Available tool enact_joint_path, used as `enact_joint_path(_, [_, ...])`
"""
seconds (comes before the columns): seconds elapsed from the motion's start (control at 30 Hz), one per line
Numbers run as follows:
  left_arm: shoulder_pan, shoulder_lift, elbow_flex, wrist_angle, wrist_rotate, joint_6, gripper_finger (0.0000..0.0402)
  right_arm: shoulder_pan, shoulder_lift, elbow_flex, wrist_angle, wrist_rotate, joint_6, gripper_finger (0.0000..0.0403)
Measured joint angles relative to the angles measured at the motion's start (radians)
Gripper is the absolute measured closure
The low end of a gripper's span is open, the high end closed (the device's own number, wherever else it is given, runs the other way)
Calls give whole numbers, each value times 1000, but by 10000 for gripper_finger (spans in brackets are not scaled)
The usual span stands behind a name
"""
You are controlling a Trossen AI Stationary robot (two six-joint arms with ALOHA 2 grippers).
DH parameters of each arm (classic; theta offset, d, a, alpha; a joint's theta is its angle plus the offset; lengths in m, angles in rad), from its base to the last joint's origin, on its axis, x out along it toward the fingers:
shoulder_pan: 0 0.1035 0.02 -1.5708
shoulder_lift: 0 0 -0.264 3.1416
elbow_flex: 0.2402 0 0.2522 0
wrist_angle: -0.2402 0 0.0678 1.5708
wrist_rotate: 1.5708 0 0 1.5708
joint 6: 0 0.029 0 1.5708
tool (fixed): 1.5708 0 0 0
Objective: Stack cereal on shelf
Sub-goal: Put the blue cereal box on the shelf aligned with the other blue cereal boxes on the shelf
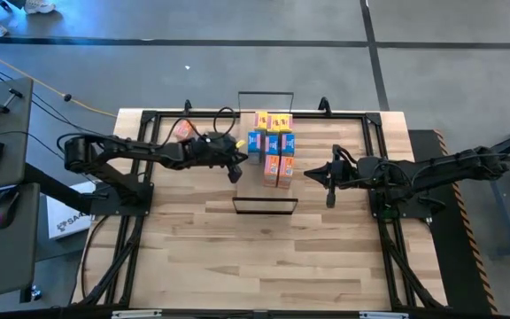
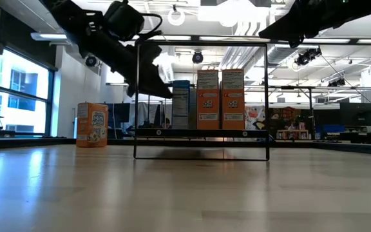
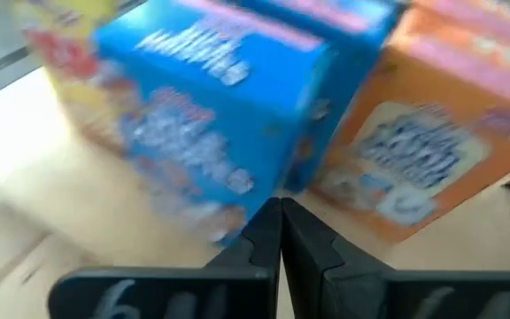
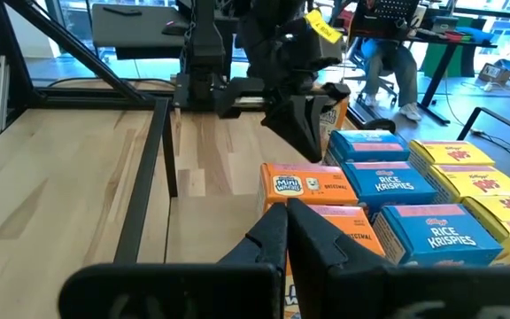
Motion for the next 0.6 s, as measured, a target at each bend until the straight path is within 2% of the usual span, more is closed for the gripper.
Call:
enact_joint_path(0.1, [11, -7, 0, -83, -81, 0, 401, 0, 0, 0, -9, 0, 0, 403])
enact_joint_path(0.17, [19, 3, -1, -69, -117, -6, 401, 0, 0, 0, -9, 0, -1, 403])
enact_joint_path(0.33, [36, 75, 0, 99, -110, 9, 401, 0, 0, 0, -10, 0, 0, 403])
enact_joint_path(0.6, [43, 135, 0, 209, -82, 1, 401, 0, 0, 0, -12, 0, 1, 403])
